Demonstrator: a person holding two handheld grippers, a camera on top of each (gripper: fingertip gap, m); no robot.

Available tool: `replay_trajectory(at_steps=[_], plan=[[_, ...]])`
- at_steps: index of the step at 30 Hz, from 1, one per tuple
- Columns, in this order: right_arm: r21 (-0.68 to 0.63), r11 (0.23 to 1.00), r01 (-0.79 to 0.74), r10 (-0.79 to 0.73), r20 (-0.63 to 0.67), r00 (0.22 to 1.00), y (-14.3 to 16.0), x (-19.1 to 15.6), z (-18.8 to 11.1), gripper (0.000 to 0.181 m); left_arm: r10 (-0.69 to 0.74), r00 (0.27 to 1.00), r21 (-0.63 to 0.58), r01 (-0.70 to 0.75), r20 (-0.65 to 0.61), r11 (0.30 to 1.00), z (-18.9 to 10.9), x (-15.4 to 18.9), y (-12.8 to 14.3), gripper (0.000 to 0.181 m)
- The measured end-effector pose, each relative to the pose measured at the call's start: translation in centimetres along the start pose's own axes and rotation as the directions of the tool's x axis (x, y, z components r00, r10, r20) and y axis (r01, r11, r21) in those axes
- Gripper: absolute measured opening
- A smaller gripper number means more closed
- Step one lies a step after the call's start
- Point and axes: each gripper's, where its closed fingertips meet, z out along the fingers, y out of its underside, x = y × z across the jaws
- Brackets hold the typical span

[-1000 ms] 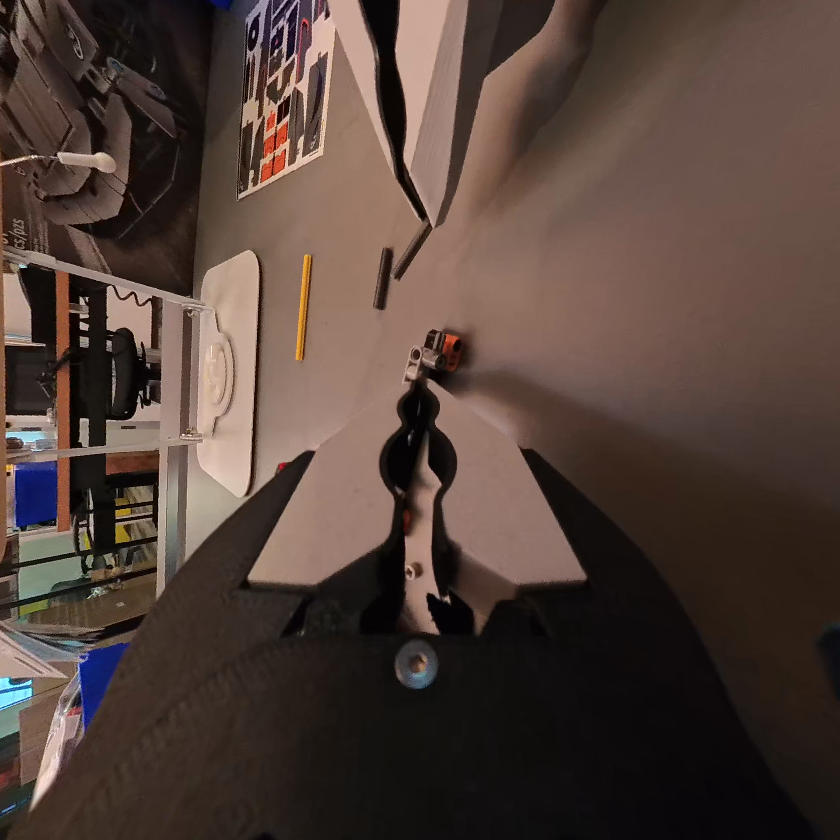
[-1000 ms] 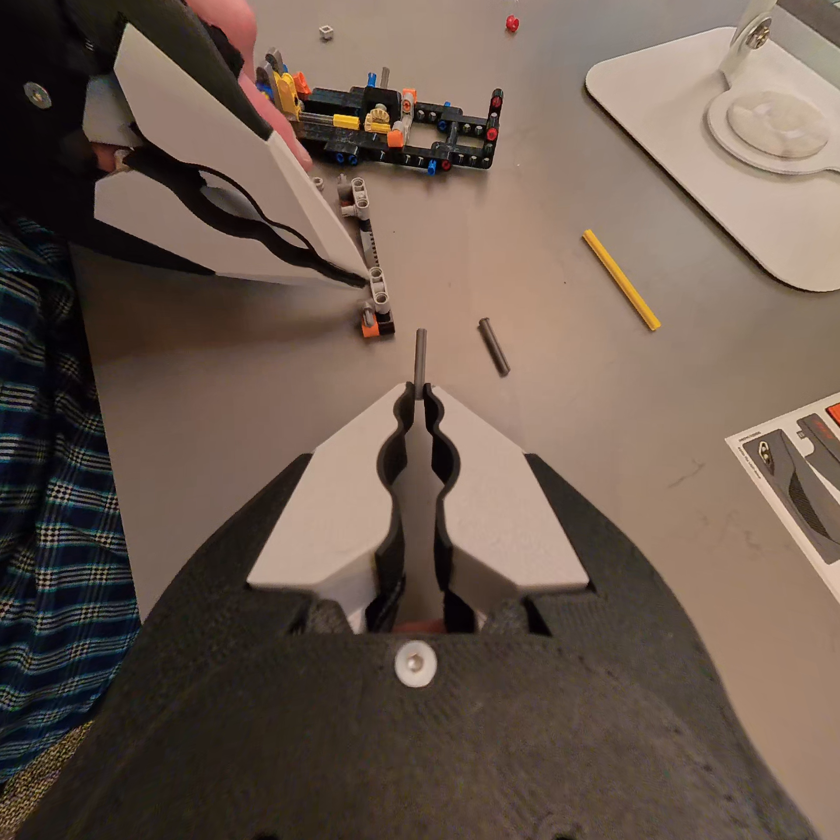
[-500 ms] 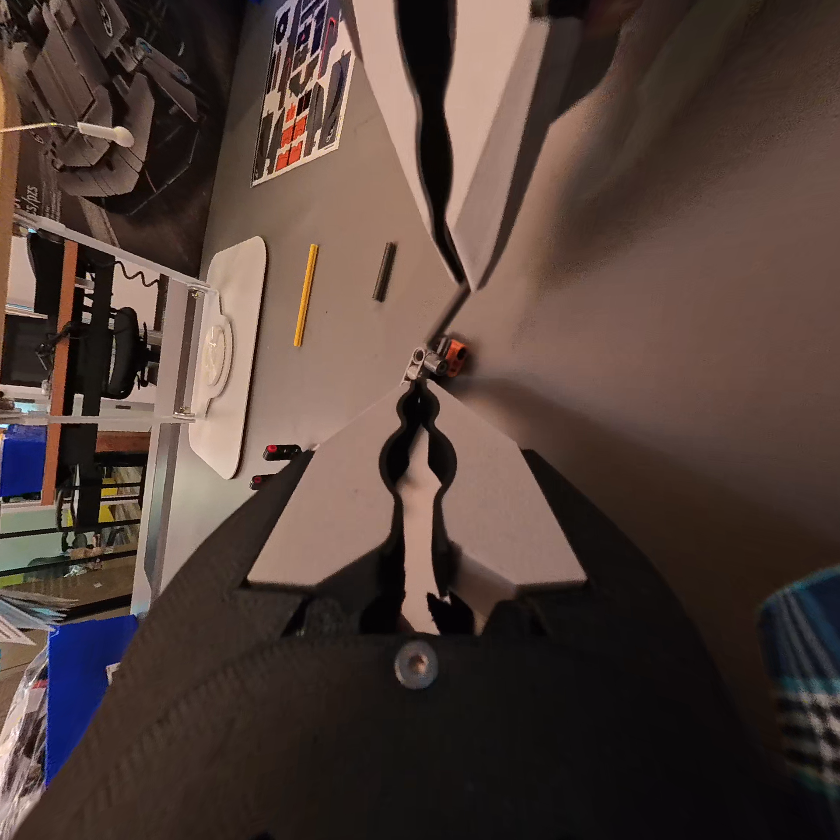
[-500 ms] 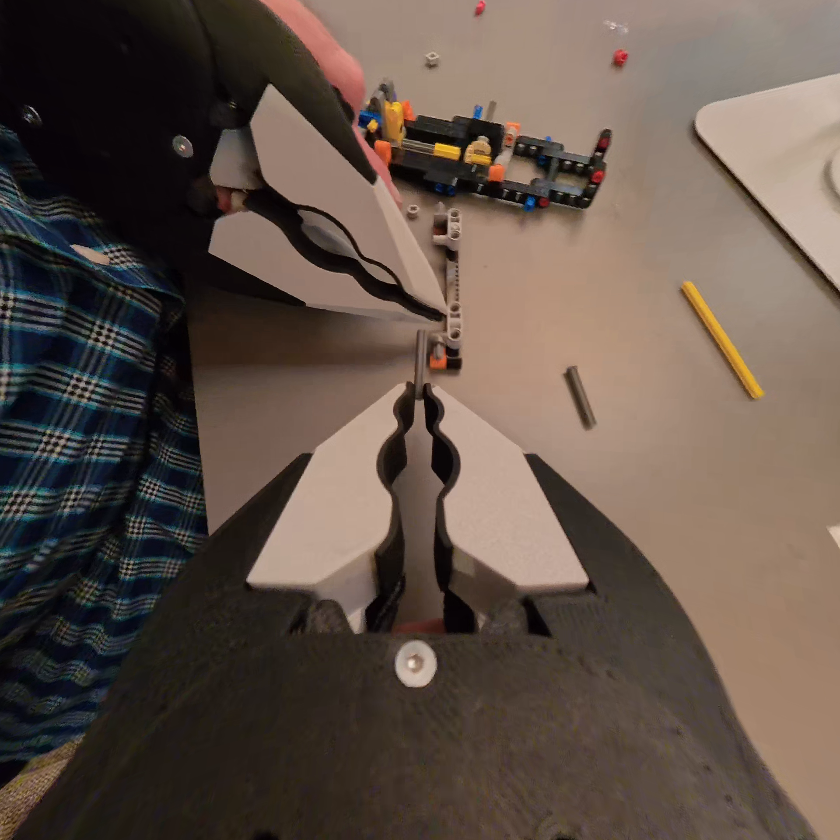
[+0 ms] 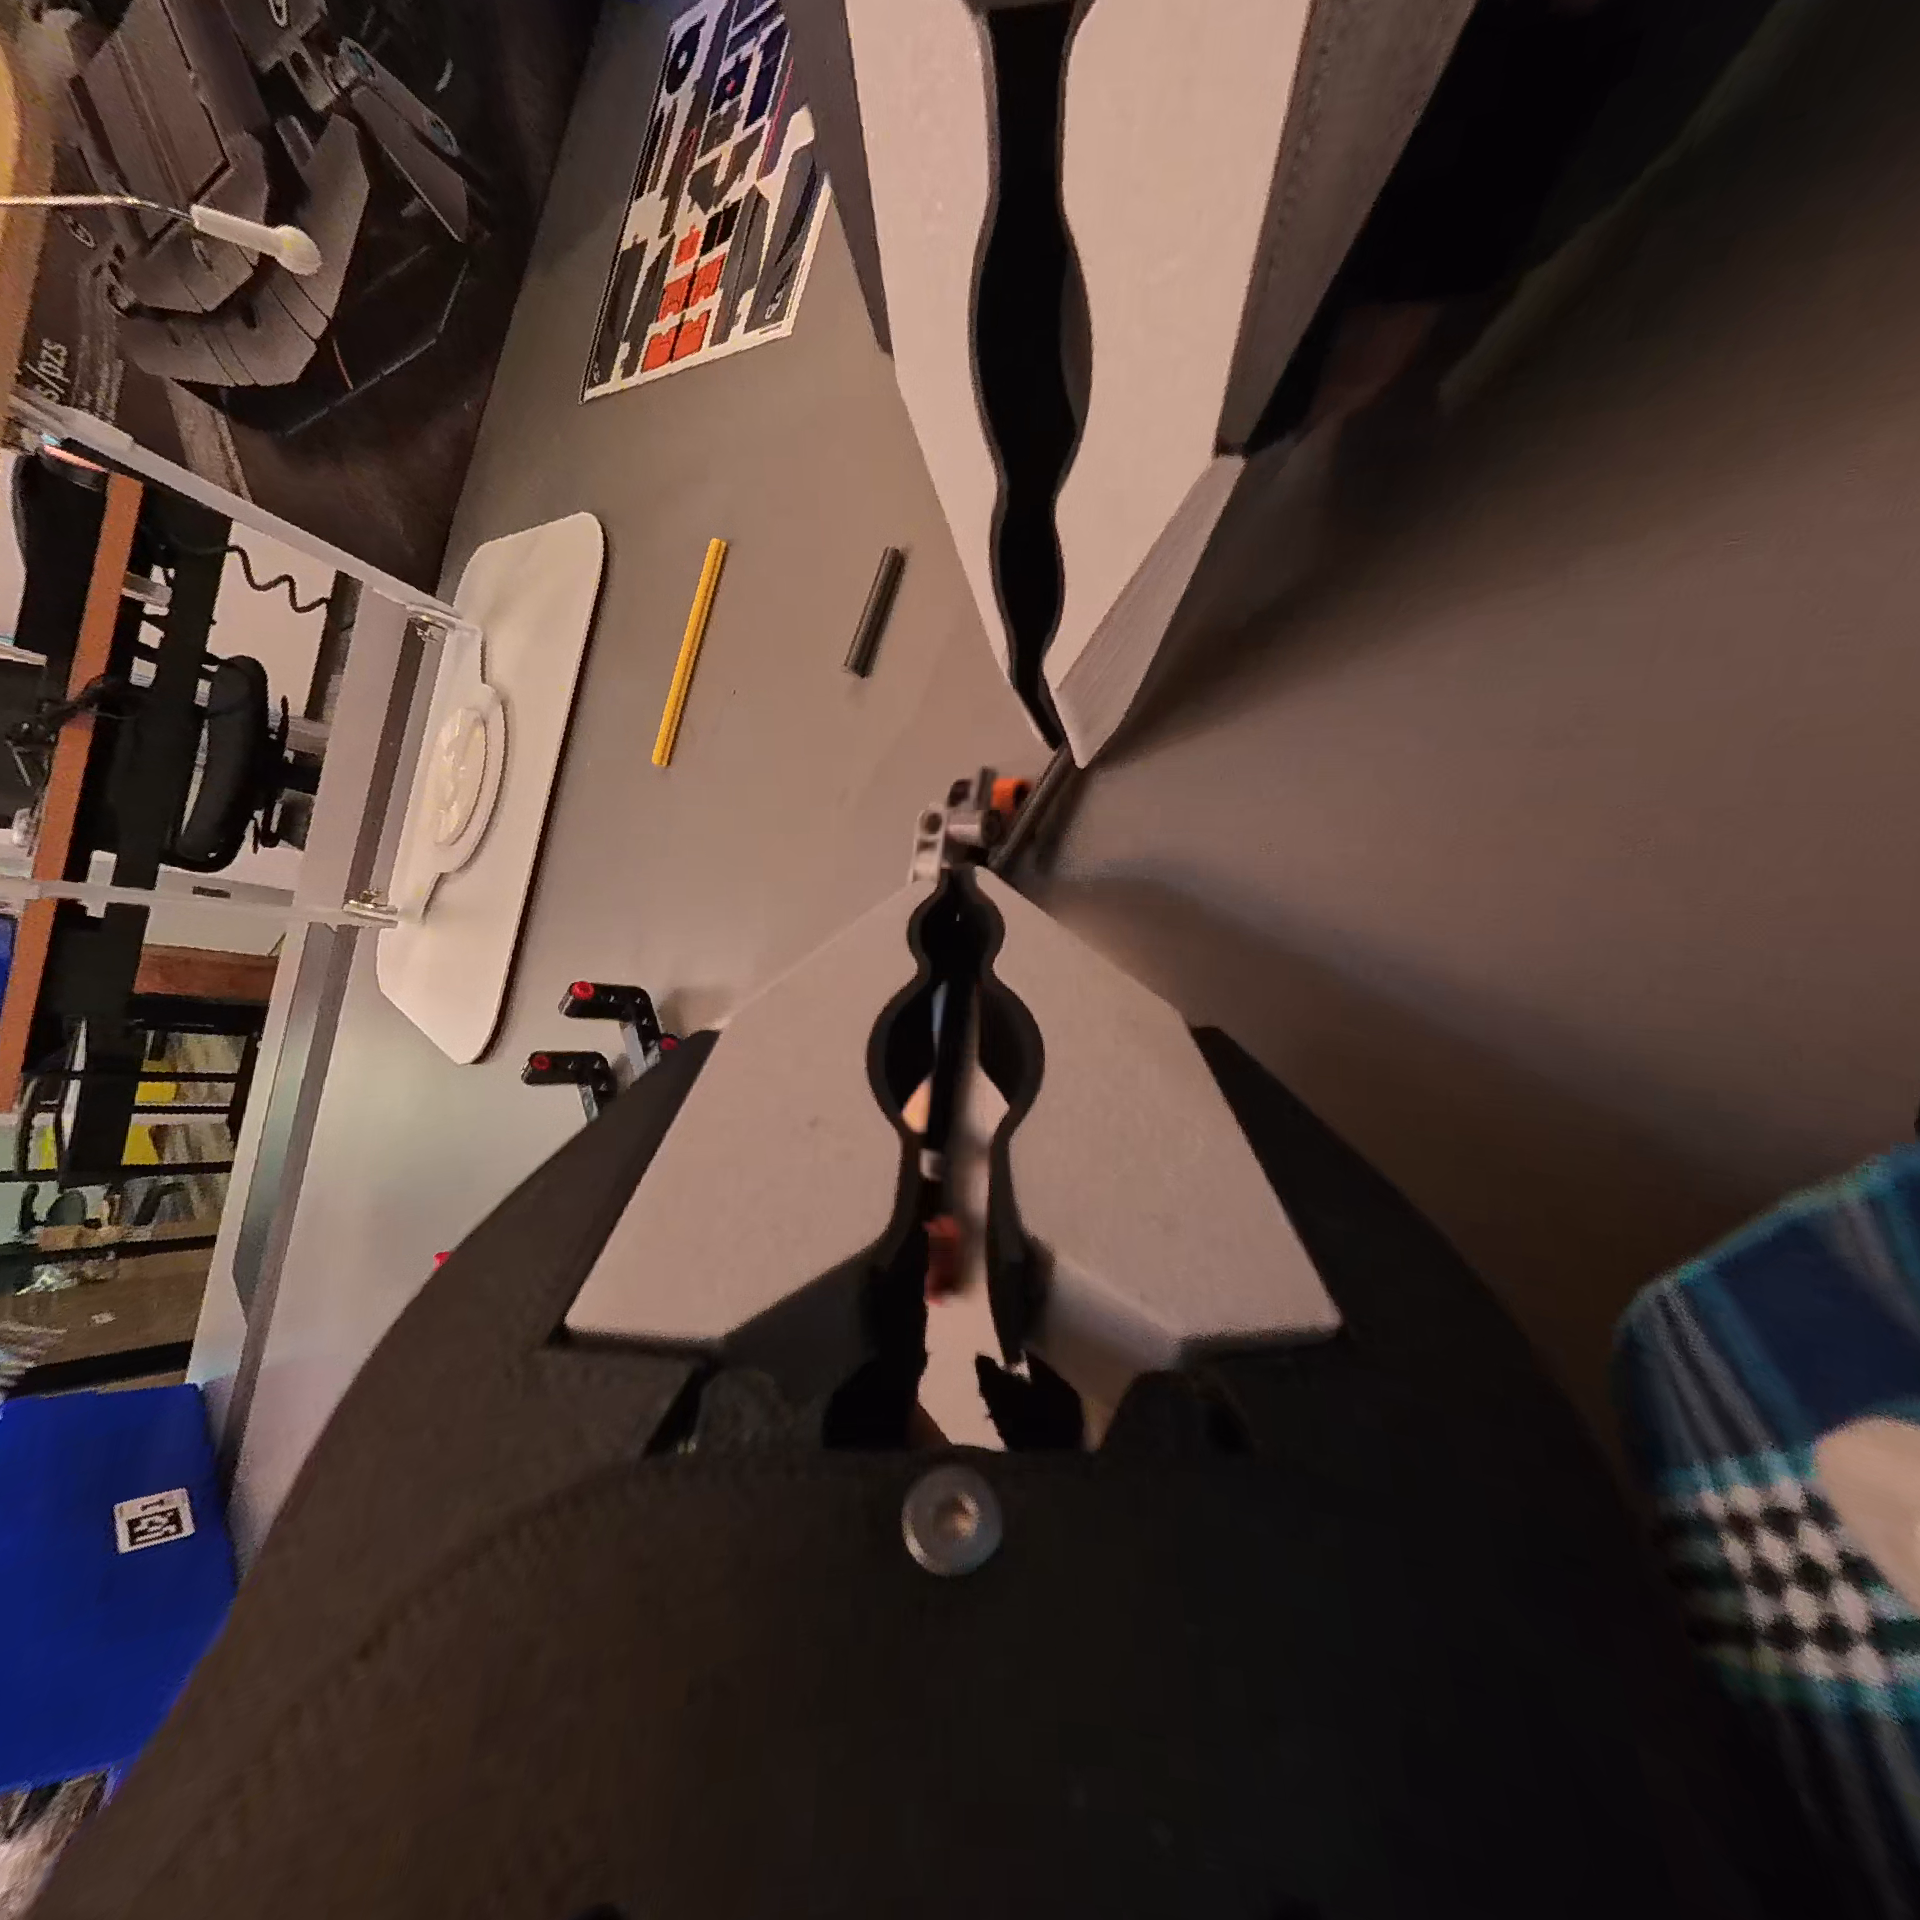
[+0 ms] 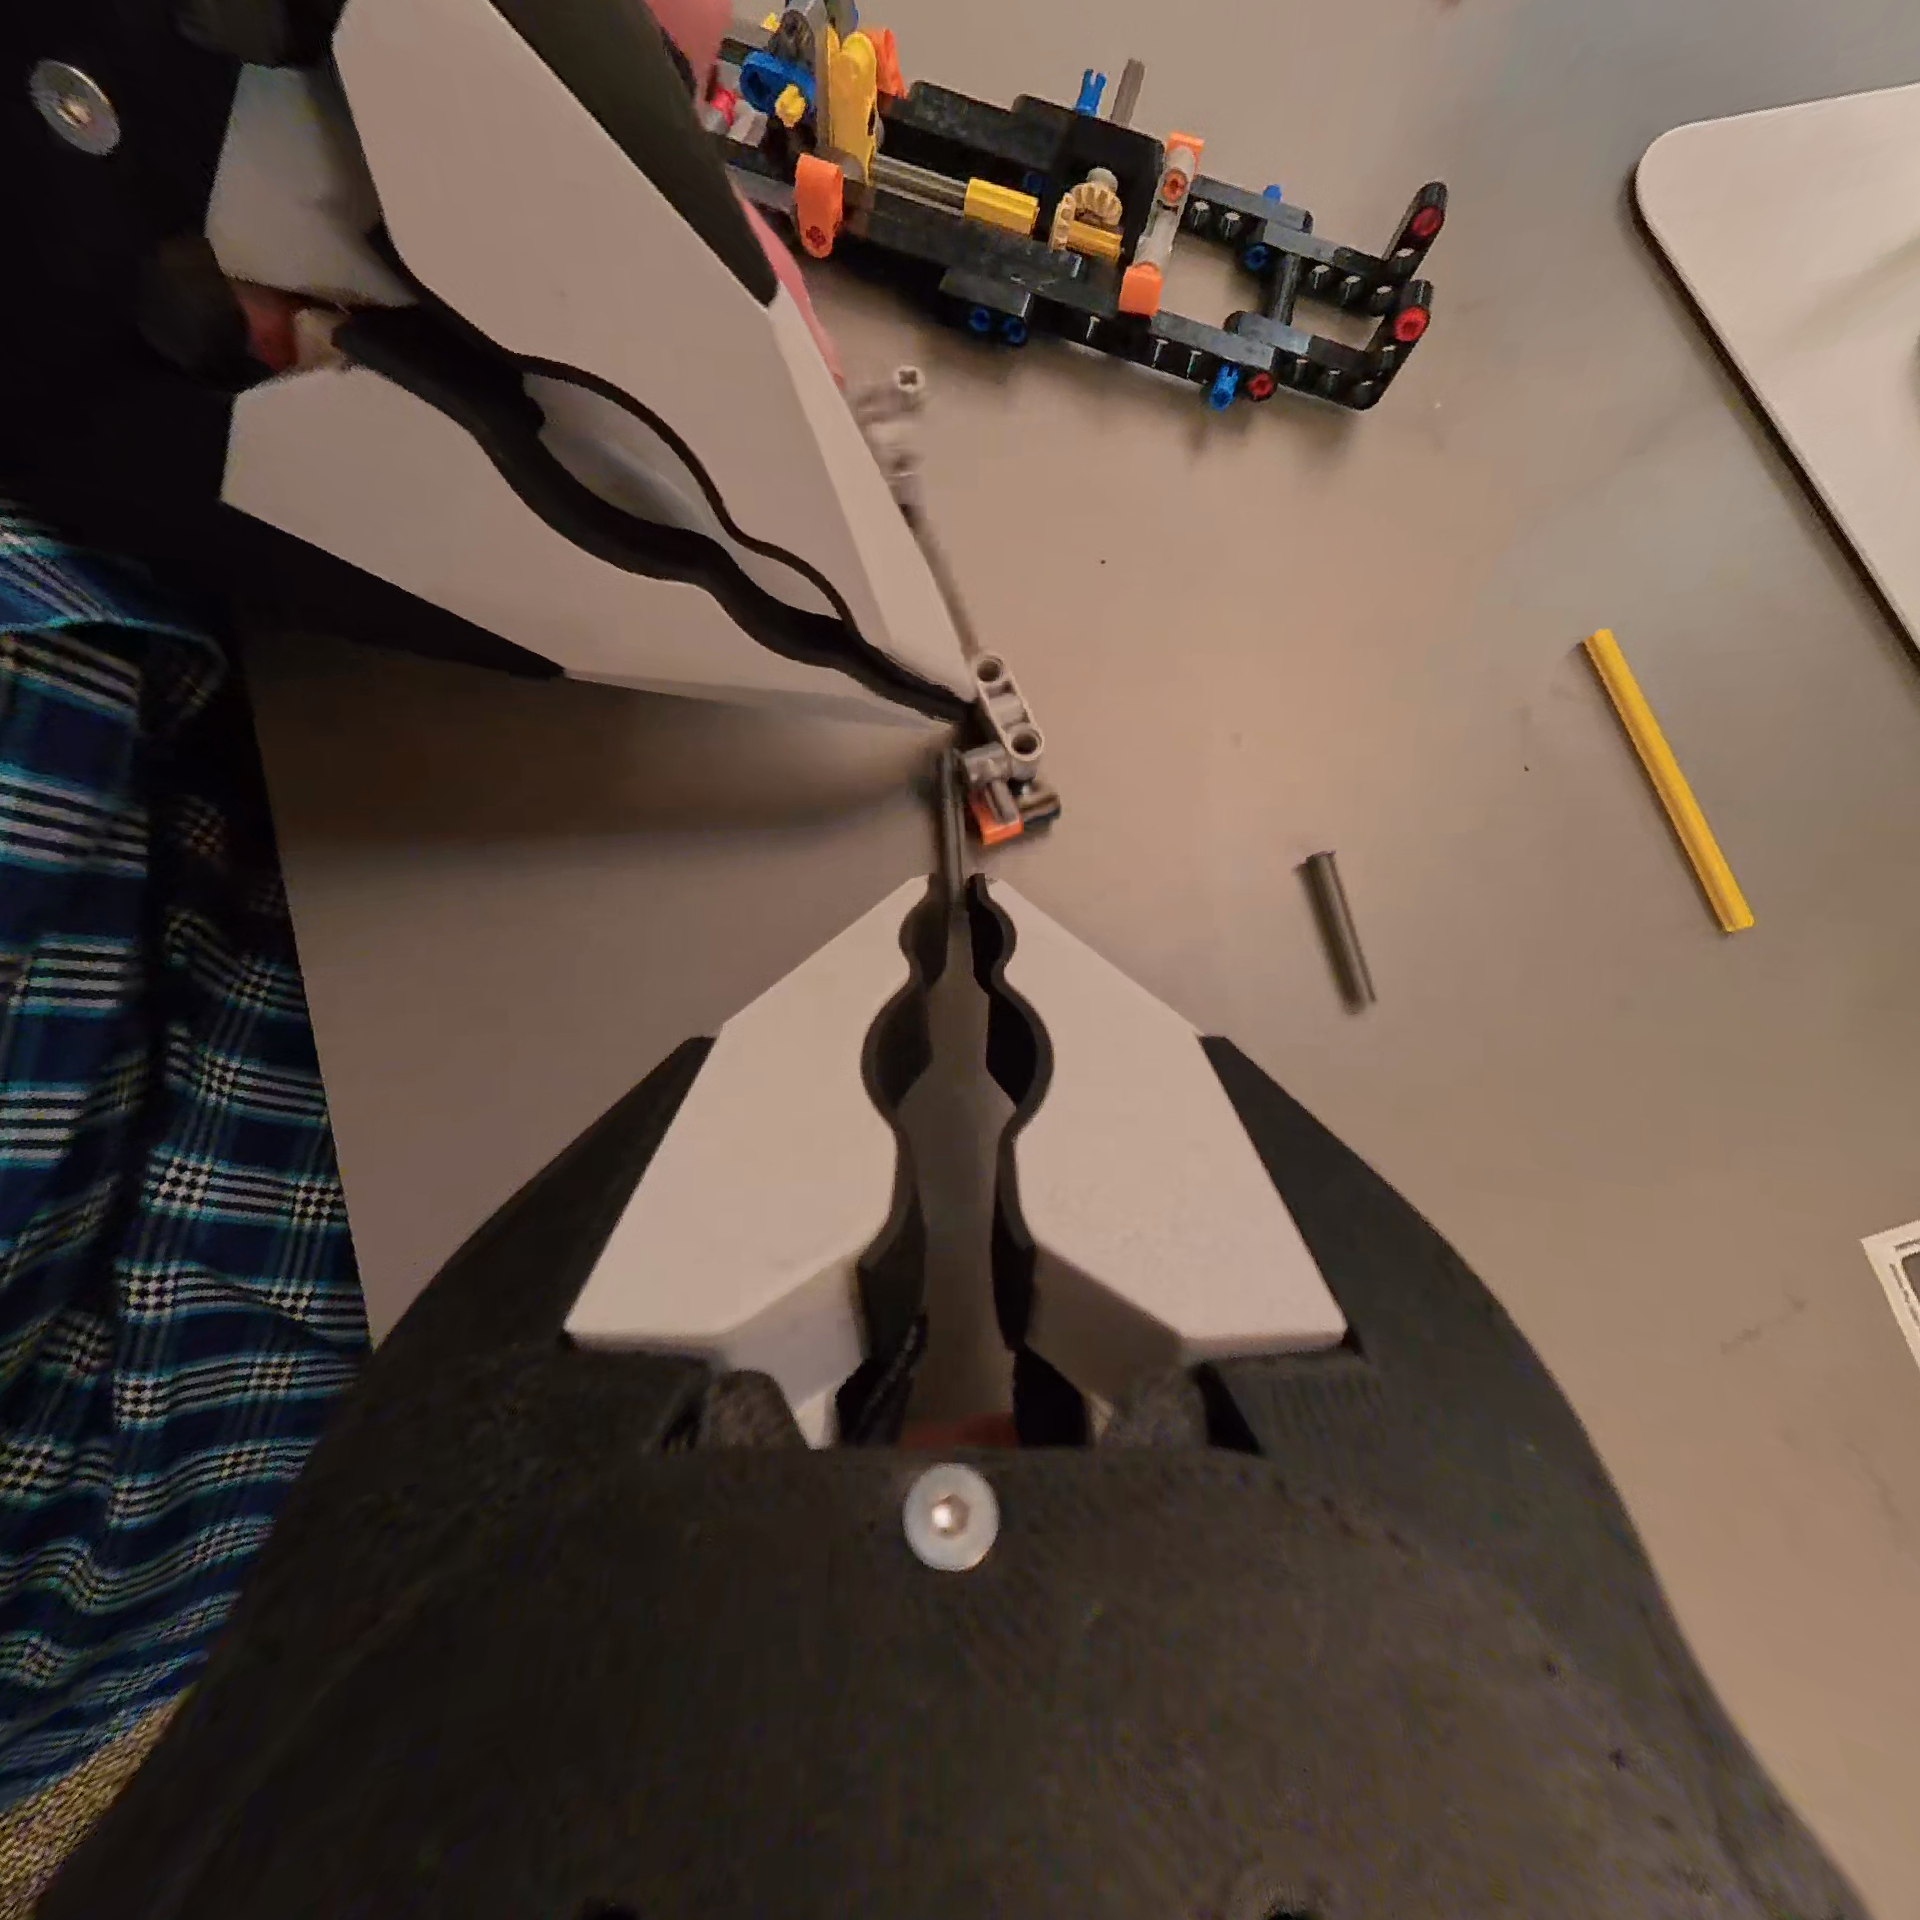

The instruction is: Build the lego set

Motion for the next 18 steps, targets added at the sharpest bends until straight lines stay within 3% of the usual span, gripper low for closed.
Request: replay_trajectory(at_steps=[7,12,15,18], plan=[[-0.004,1.000,0.000,0.000,-0.013,1.000,0.1,0.1,-0.1,0.001,-0.004,0.999,0.034,0.006,-0.037,0.999,-0.4,0.6,-0.5,0.000],[0.000,1.000,-0.007,0.007,-0.018,1.000,0.4,0.4,-0.4,0.001,-0.091,0.995,0.067,0.094,-0.040,0.993,-1.6,-0.9,-1.0,0.007],[0.020,0.999,-0.025,0.026,-0.006,1.000,0.2,0.3,-0.6,0.001,-0.234,0.967,-0.016,0.233,-0.103,0.972,-1.1,-2.3,0.4,0.017],[0.030,0.999,-0.037,0.037,-0.002,0.999,0.2,0.4,-0.8,0.001,-0.381,0.897,-0.154,0.353,-0.224,0.923,0.0,-1.5,2.2,0.020]])
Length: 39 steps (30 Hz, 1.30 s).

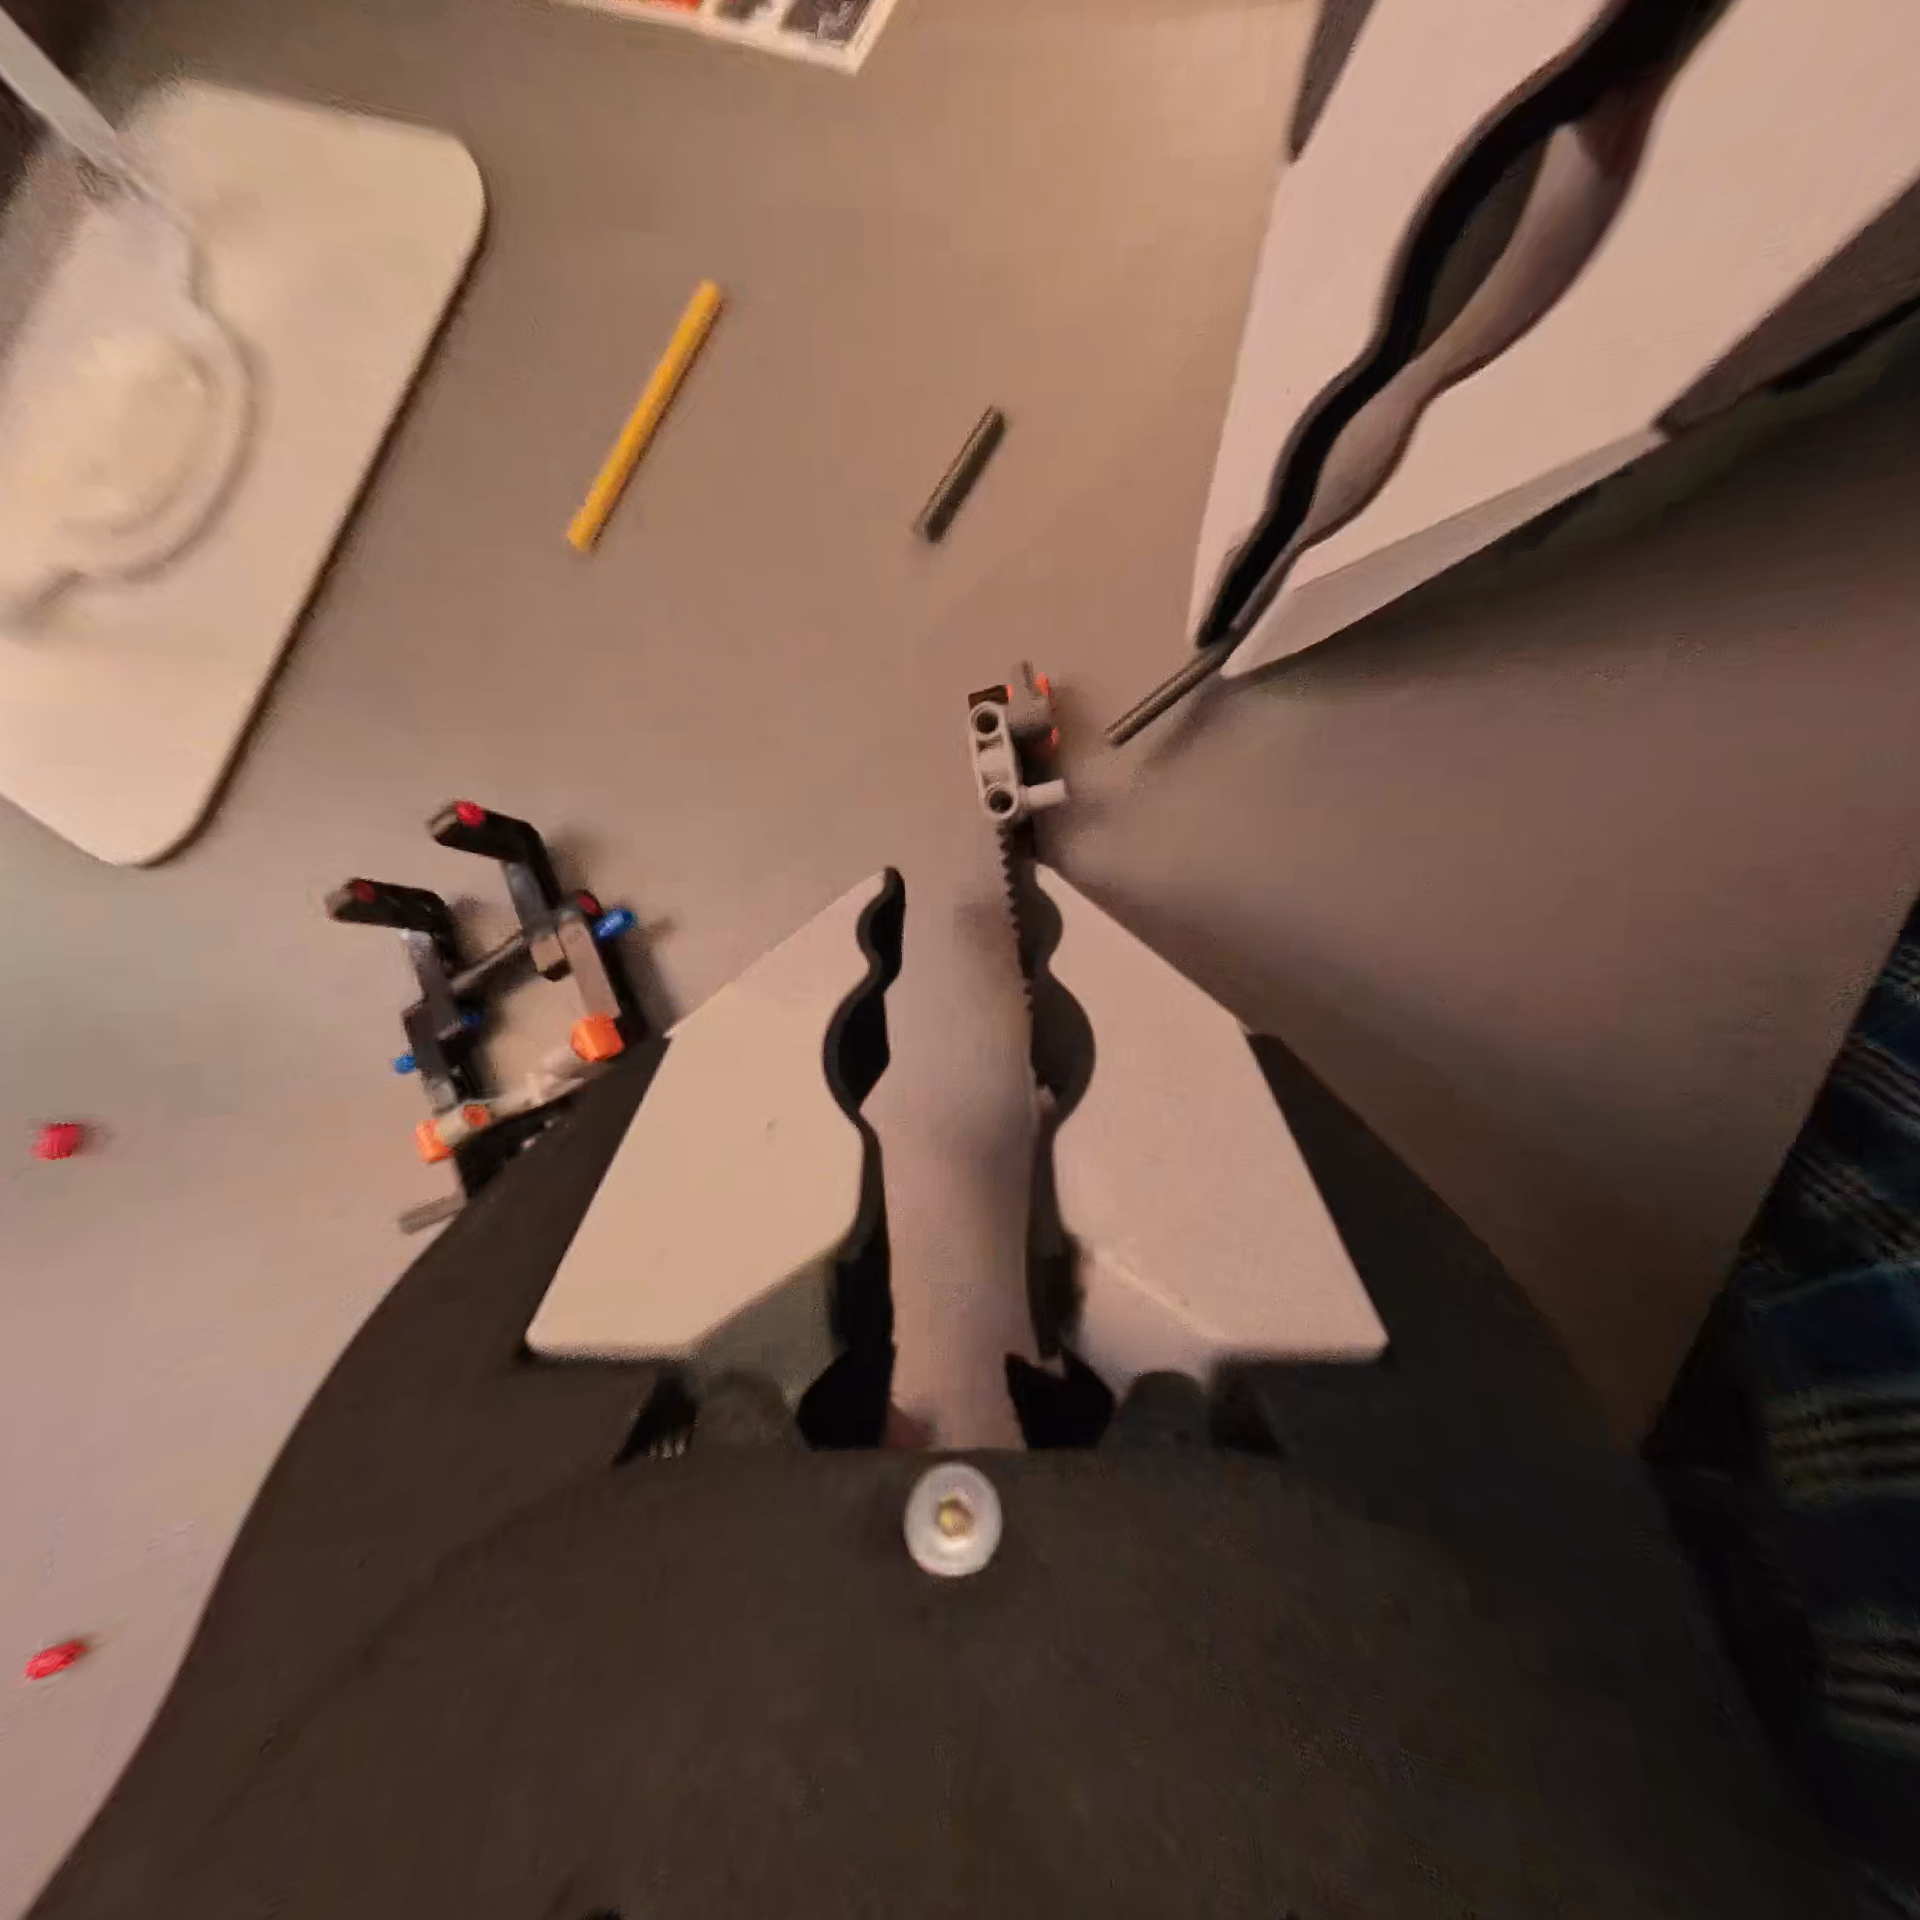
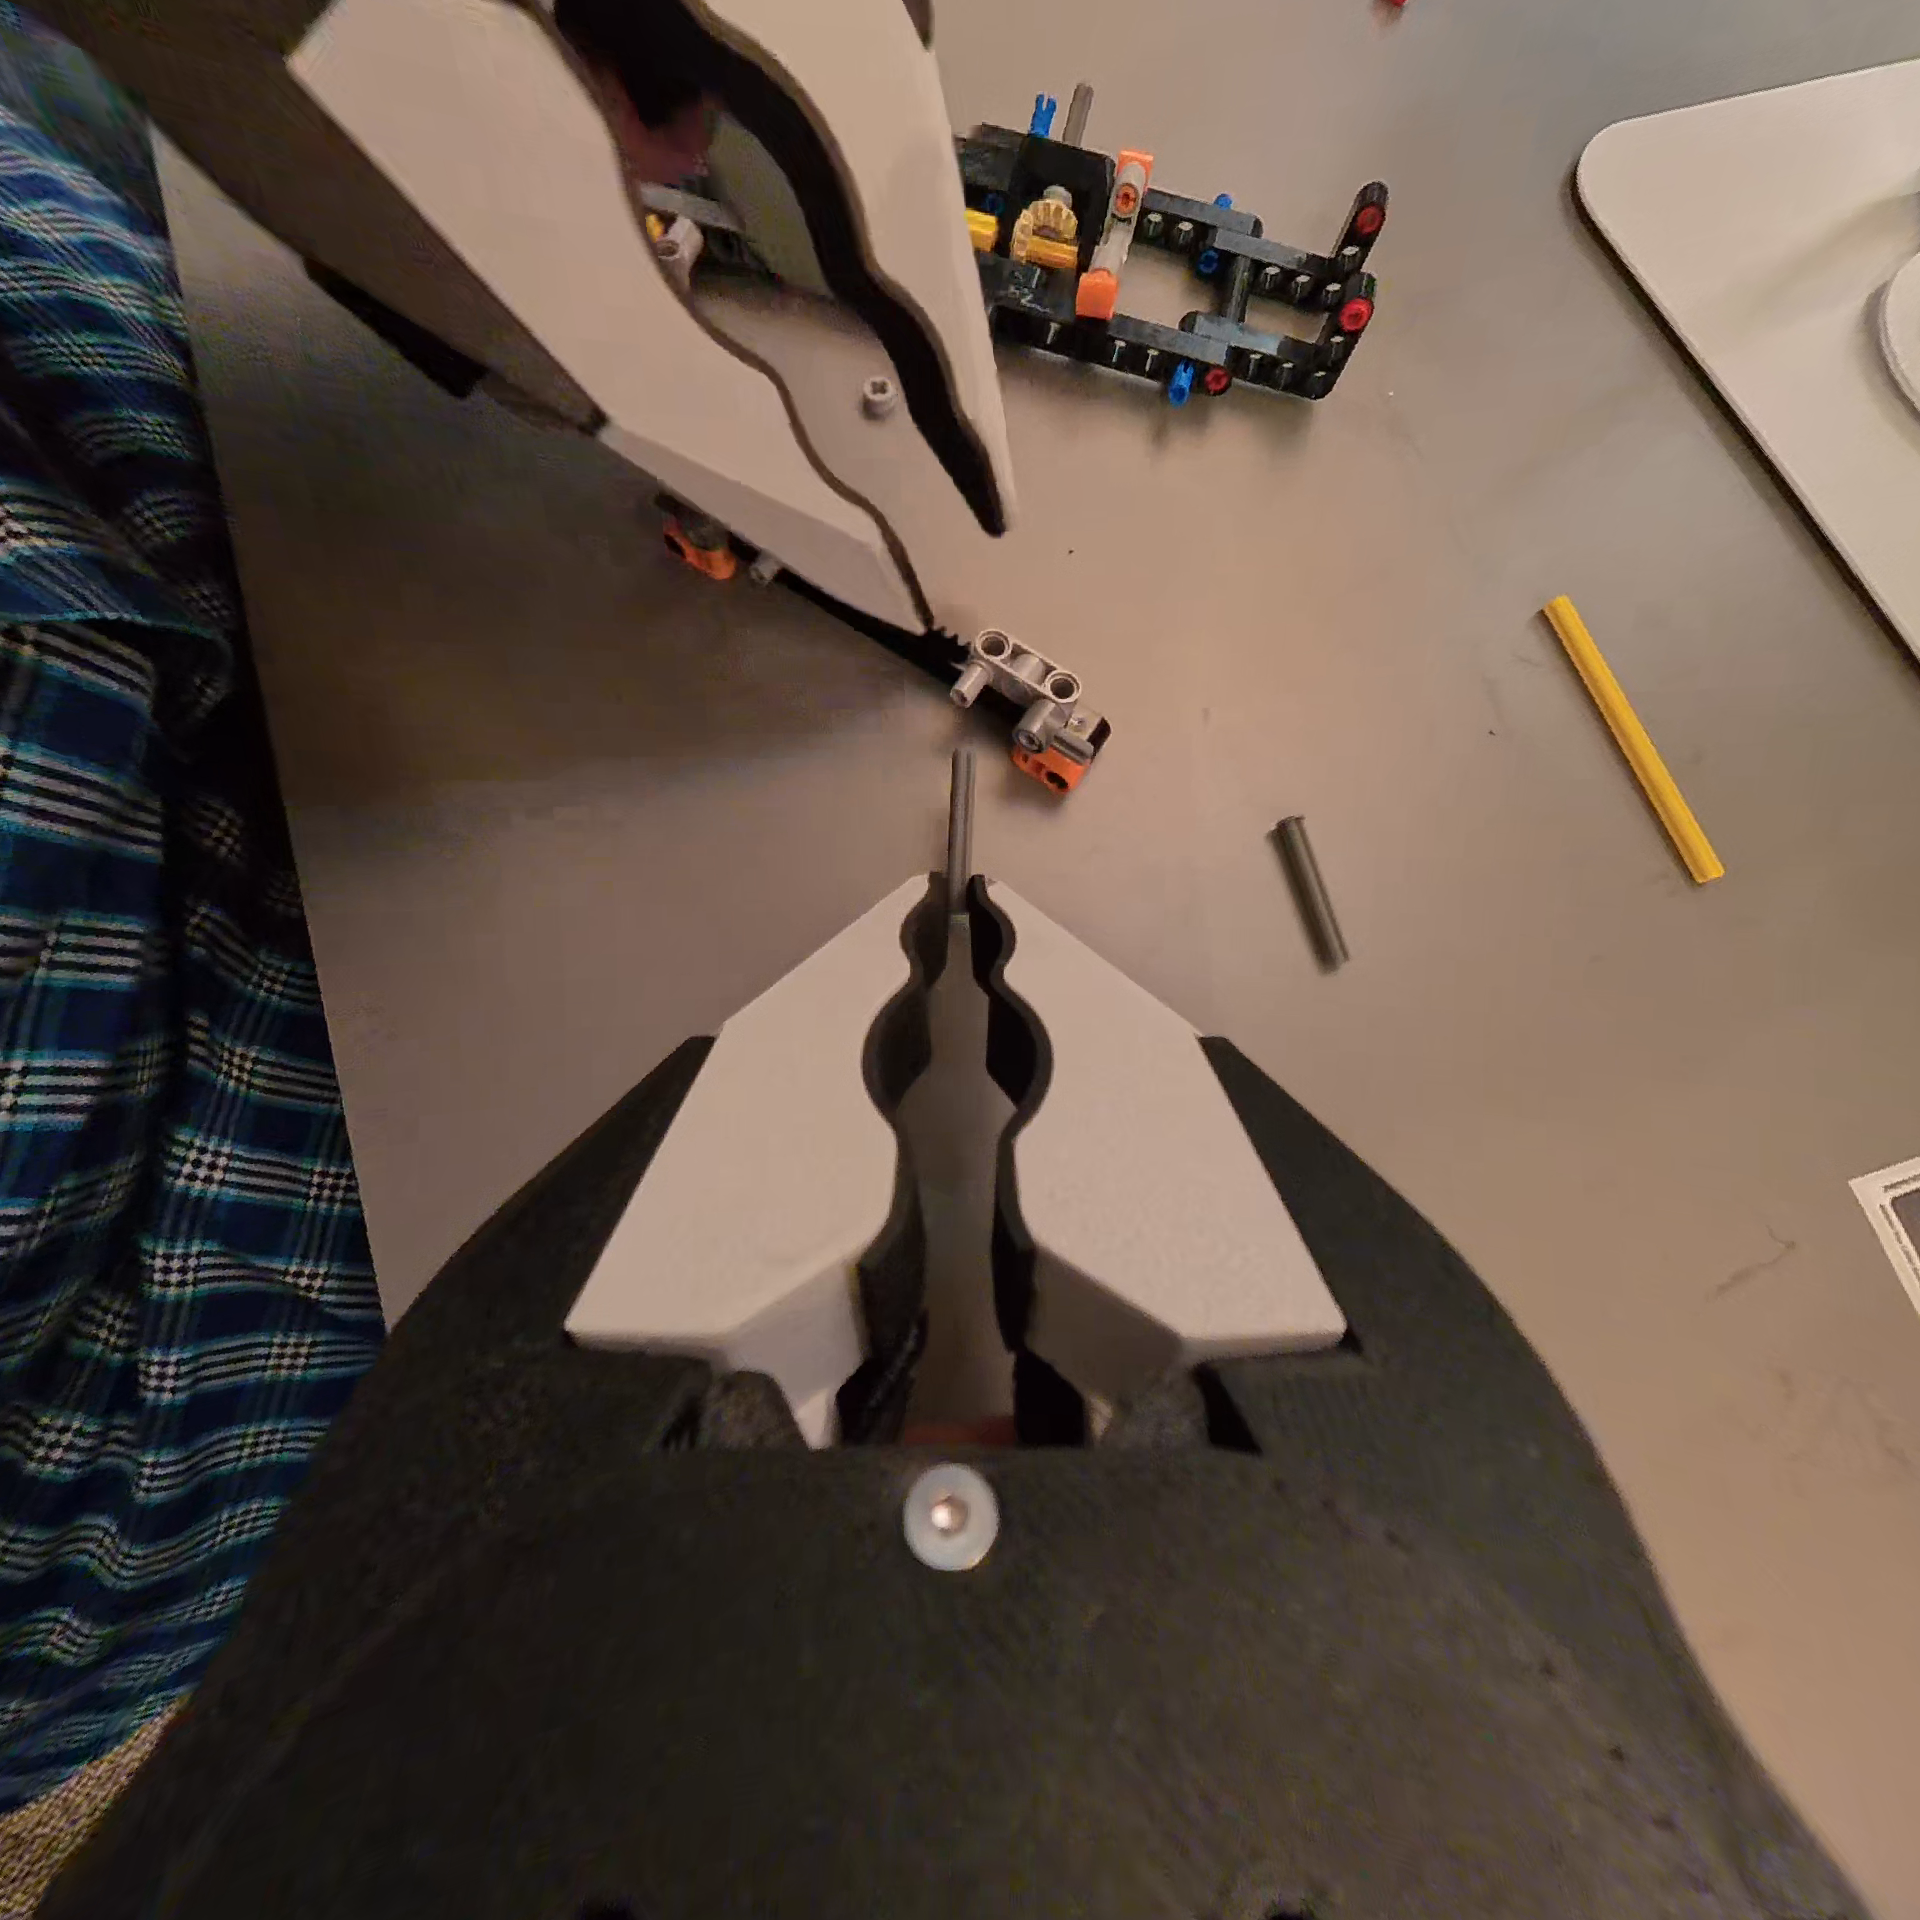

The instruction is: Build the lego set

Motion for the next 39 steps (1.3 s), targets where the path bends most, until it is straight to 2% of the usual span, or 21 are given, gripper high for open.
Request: replay_trajectory(at_steps=[8,10,13,18,20,24,27,30,34,39], plan=[[0.015,1.000,-0.013,0.013,0.007,1.000,-0.1,0.0,-0.2,0.001,-0.013,0.997,-0.044,0.010,-0.077,0.999,0.1,0.9,0.0,0.018],[0.016,1.000,-0.014,0.013,0.008,1.000,-0.1,0.0,-0.2,0.001,0.001,0.997,-0.045,-0.004,-0.072,0.999,-0.1,0.8,0.1,0.026],[0.014,1.000,-0.014,0.014,0.006,1.000,0.0,0.0,-0.3,0.001,-0.010,0.994,-0.052,0.004,-0.111,0.999,-0.2,1.5,0.3,0.027],[-0.001,1.000,0.014,-0.014,-0.018,1.000,0.0,0.3,-0.7,0.001,0.028,0.995,-0.084,-0.036,-0.096,0.996,0.0,1.7,1.0,0.019],[-0.022,0.999,0.048,-0.049,-0.041,0.998,-0.1,0.7,-1.0,0.001,0.047,0.995,-0.083,-0.054,-0.086,0.995,0.2,2.1,0.9,0.008],[-0.058,0.994,0.089,-0.092,-0.058,0.994,-0.2,1.3,-1.4,0.001,0.161,0.987,-0.086,-0.157,0.032,0.984,0.5,1.3,0.7,0.005],[-0.069,0.993,0.091,-0.095,-0.071,0.993,-0.4,1.7,-1.6,0.001,0.396,0.895,-0.149,-0.372,0.204,0.916,0.5,-0.2,0.4,0.004],[-0.090,0.993,0.079,-0.088,-0.095,0.992,-0.4,2.1,-1.6,0.001,0.523,0.812,-0.197,-0.485,0.261,0.852,0.8,-0.4,0.1,0.004],[-0.089,0.995,-0.049,0.041,-0.087,0.995,-0.2,2.6,-1.4,0.001,0.611,0.729,-0.252,-0.557,0.308,0.791,0.7,-1.3,-0.7,0.004],[-0.048,0.972,-0.229,0.229,-0.008,0.973,-0.8,2.3,-1.4,0.001,0.675,0.667,-0.284,-0.612,0.316,0.738,1.1,-1.7,-1.1,0.004]])
